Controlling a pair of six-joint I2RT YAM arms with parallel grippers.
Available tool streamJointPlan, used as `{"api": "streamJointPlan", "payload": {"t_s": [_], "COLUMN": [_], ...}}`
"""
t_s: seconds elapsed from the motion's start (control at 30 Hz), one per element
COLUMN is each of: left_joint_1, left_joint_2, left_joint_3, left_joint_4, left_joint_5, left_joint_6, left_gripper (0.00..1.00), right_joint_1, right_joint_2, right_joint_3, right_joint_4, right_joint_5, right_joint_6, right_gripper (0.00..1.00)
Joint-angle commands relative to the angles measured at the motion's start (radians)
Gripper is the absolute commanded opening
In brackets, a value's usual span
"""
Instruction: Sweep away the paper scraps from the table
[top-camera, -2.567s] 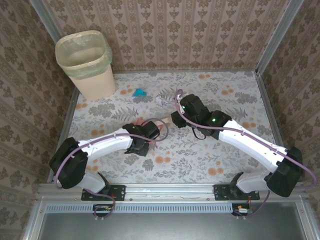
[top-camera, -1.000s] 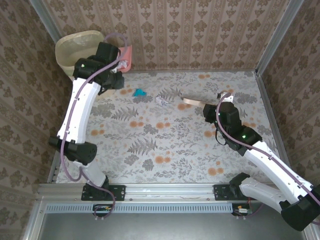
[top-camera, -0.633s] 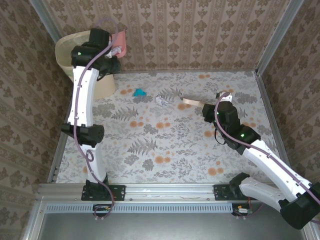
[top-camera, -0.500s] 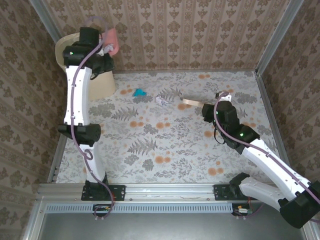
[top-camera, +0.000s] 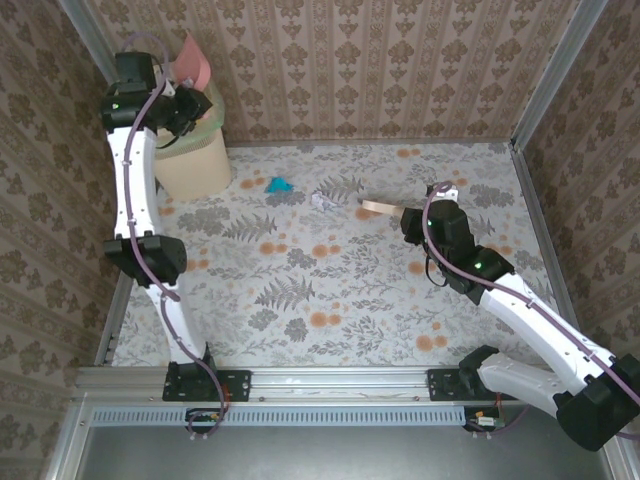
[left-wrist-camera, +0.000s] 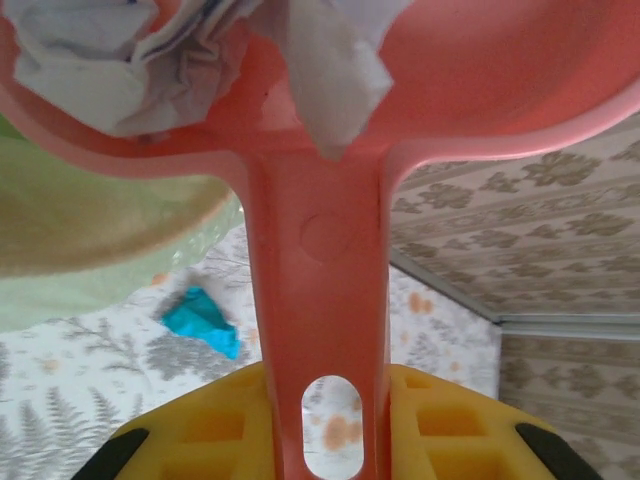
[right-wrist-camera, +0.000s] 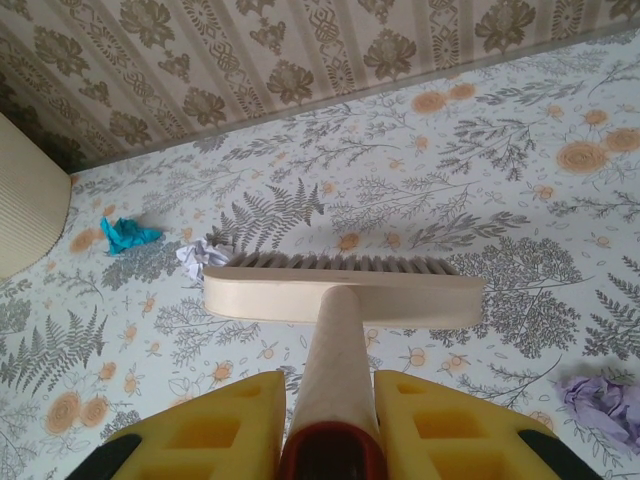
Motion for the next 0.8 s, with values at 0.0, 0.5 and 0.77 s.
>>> {"api": "streamJointPlan", "payload": {"t_s": [0.0,0.5,0.77], "left_joint_1": [0.037,0.123,0.124], "left_joint_2": [-0.058,-0.156,-0.171], "left_joint_3": [-0.131,-0.586,-0.616], "left_joint_4": [0.272,1.073,1.121], "left_joint_5": [0.176,0.285,0.282], "left_joint_6": [-0.194,-0.749,-0.797], "left_gripper": [0.0,0.0,0.0], "right_joint_1": [-0.005,-0.005,-0.005], "right_joint_2": [-0.005,-0.007,0.002], "right_joint_3": [0.015,0.01,0.013], "right_joint_4": [0.047,0.059,0.064], "right_joint_5": [-0.005,-0.022,-0.027], "right_joint_6": [-0.006,-0.015,-0.014], "right_gripper": [0.0,0.0,0.0]}}
